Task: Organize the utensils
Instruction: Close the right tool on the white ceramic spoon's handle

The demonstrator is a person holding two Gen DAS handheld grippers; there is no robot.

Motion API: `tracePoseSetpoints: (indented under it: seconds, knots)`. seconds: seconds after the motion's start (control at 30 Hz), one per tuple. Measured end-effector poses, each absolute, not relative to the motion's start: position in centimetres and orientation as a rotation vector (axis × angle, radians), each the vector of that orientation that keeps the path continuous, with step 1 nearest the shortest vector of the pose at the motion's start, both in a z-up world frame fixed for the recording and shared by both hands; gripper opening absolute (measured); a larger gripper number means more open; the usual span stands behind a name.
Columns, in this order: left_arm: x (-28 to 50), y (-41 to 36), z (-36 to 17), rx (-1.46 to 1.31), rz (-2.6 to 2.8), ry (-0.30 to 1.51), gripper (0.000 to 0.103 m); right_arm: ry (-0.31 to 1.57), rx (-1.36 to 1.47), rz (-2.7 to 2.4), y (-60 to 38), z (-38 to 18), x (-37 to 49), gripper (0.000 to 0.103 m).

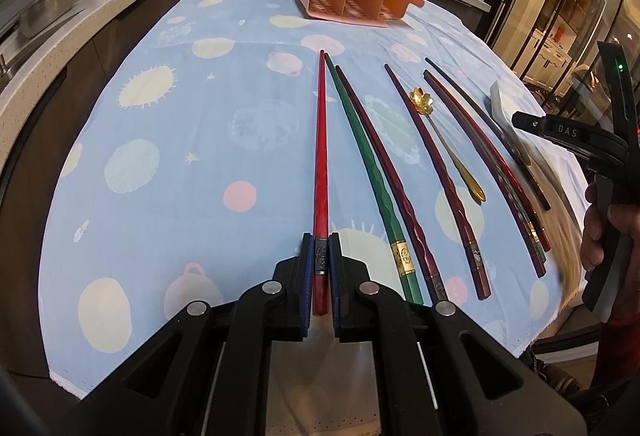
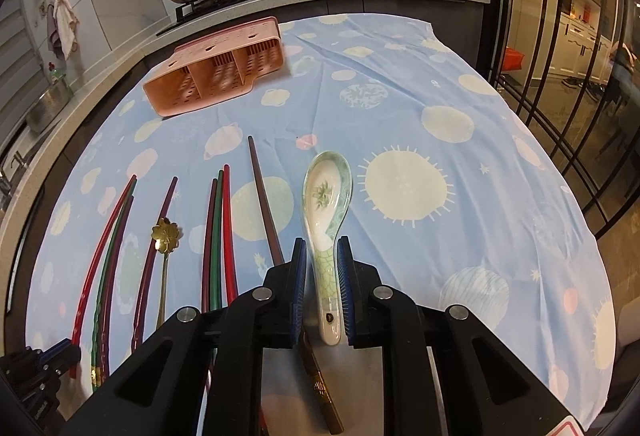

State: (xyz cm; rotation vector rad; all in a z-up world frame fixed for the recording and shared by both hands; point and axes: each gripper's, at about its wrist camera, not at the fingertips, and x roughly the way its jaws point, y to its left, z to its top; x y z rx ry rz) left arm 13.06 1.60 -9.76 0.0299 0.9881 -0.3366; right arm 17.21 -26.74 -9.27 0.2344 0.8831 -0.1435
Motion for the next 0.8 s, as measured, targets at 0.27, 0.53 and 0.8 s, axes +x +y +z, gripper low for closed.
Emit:
tracePoseSetpoints:
  seconds: [0.27, 0.53, 0.8]
  knots:
    - [12.8, 1.5, -9.7, 0.041, -0.333, 0.985, 0.007, 0.914, 0.251, -0.132, -26.8, -10.6, 17.5, 0.016]
    - [12.8, 1.4, -9.7, 0.04, -0.327, 0.988, 0.007, 0.915, 0.252, -0.13, -27.0, -10.7, 17.4, 0.016]
    - [13.1, 1.3, -9.7, 0.047, -0.328, 0.983, 0.007, 0.917, 0.239, -0.126, -26.9, -11.0, 17.5, 0.014]
